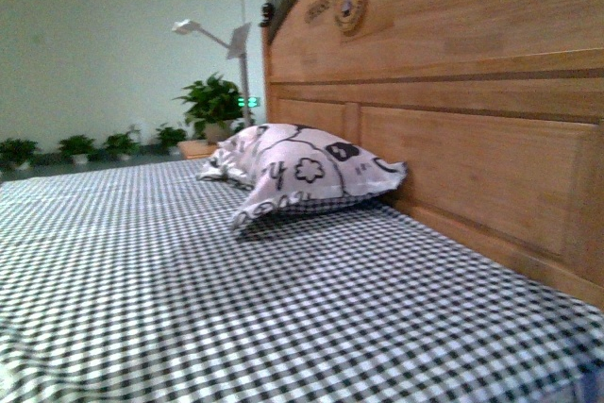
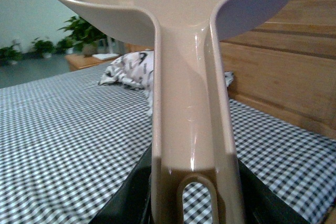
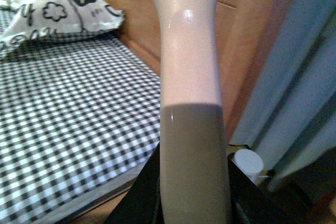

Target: Clean up trash

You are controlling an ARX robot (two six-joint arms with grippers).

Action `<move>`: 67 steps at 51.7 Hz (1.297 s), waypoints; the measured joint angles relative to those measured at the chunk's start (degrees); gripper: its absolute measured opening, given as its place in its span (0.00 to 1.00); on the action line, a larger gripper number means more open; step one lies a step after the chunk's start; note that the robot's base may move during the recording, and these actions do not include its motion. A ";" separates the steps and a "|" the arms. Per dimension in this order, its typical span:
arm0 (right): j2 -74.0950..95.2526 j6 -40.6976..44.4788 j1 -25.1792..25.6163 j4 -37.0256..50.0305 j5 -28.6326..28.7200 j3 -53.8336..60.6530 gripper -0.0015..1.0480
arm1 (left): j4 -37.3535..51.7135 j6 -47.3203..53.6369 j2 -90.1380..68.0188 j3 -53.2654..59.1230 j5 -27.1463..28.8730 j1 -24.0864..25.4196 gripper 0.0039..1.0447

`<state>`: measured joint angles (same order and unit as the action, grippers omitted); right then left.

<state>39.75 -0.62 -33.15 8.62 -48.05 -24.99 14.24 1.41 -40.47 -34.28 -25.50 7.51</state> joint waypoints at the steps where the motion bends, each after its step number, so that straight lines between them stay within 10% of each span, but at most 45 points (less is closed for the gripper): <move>1: 0.00 0.00 0.00 0.00 -0.02 0.00 0.19 | 0.00 0.00 -0.02 0.00 0.02 0.00 0.25; 43: 0.11 0.00 -0.11 0.00 -0.24 0.00 0.19 | -0.11 -0.20 0.00 0.07 -0.52 -0.11 0.25; 55: 0.09 0.00 -0.11 0.00 0.00 0.00 0.19 | -33.20 11.50 -5.62 -9.64 -7.80 3.74 0.25; 67: 0.09 0.00 -0.11 0.02 -0.02 0.00 0.19 | -41.62 31.52 -15.39 -14.08 -15.50 10.21 0.25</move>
<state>39.83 -0.62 -33.26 8.64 -48.07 -24.99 -27.38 32.93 -55.86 -48.36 -40.99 17.72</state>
